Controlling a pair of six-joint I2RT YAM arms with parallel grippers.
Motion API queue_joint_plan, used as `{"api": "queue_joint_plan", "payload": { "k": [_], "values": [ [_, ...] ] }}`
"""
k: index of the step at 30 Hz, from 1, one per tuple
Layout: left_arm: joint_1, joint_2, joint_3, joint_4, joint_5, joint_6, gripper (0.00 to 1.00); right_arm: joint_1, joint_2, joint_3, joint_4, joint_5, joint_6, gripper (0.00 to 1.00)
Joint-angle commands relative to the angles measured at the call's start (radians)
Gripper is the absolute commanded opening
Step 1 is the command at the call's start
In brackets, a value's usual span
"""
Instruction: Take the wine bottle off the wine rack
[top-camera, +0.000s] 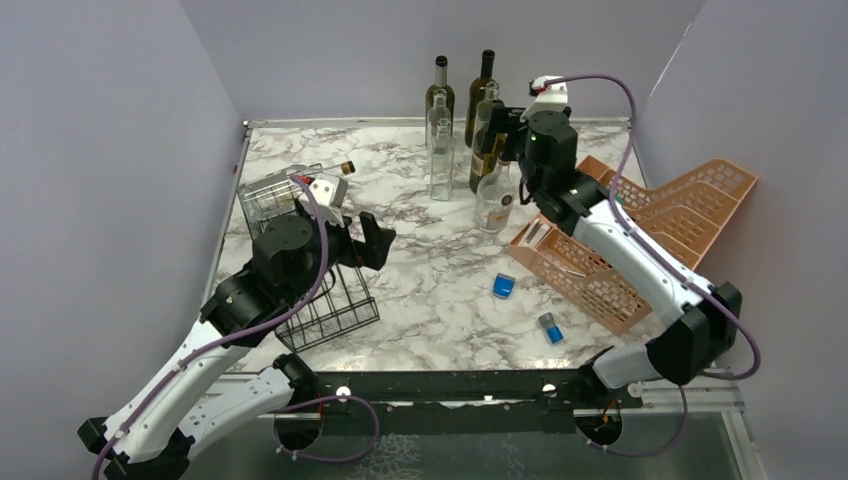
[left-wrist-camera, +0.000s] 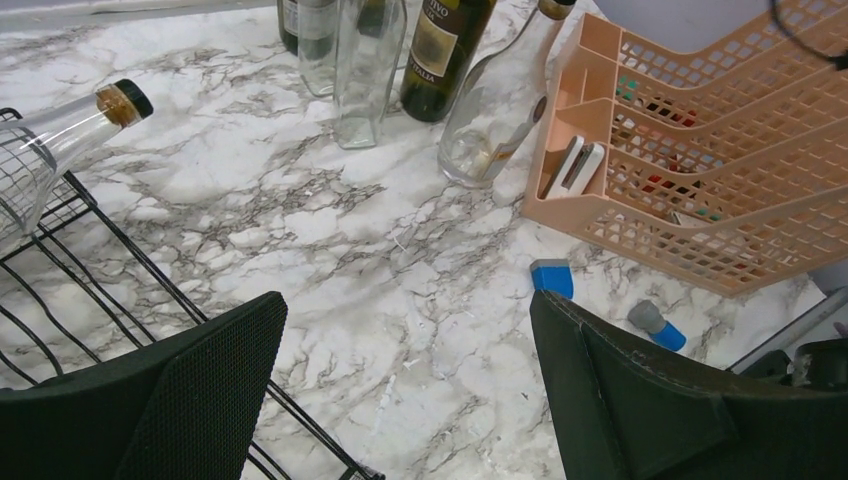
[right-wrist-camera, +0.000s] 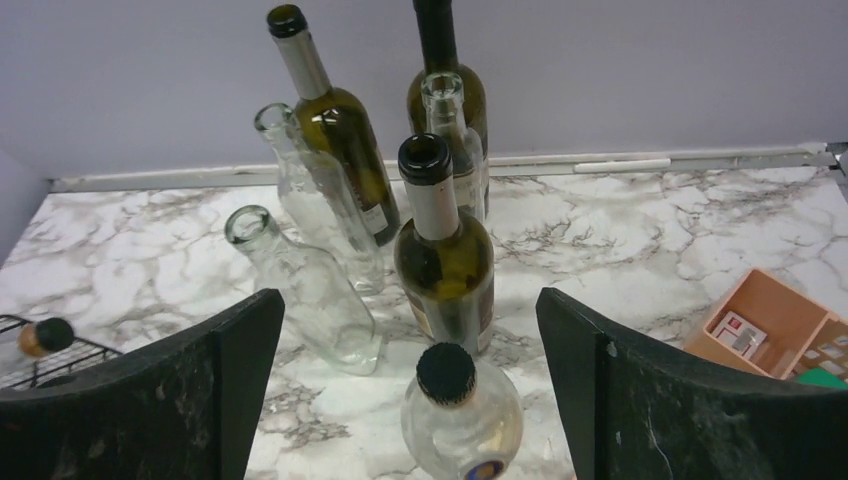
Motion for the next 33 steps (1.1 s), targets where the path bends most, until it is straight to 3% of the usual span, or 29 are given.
{"api": "queue_joint_plan", "payload": {
  "k": [1, 7, 13, 18, 25, 33],
  "values": [
    [0.003, 0.045, -0.024, 0.065, 0.01, 0.001, 0.99, 0.004, -0.166, 0.043, -0.202, -0.116, -0.01, 1.0],
    [0.004, 0.131, -0.003, 0.214, 0.011, 0.083, 0.99, 0.005, -0.423, 0.022, -0.349, -0.147, -0.09, 1.0],
    [0.005, 0.251, 0.218, 0.268, -0.106, 0.231, 0.99, 0.005, -0.67, 0.054, -0.466, -0.144, -0.166, 1.0],
    [0.005, 0.224, 0.308, 0.337, -0.132, 0.273, 0.99, 0.004, -0.837, 0.1, -0.493, -0.144, -0.176, 1.0],
    [0.005, 0.092, 0.314, 0.395, -0.086, 0.276, 0.99, 0.004, -0.879, 0.203, -0.544, -0.13, -0.17, 1.0],
    [0.005, 0.02, 0.291, 0.379, -0.14, 0.285, 0.99, 0.004, -0.854, 0.199, -0.531, -0.107, -0.176, 1.0]
  ]
}}
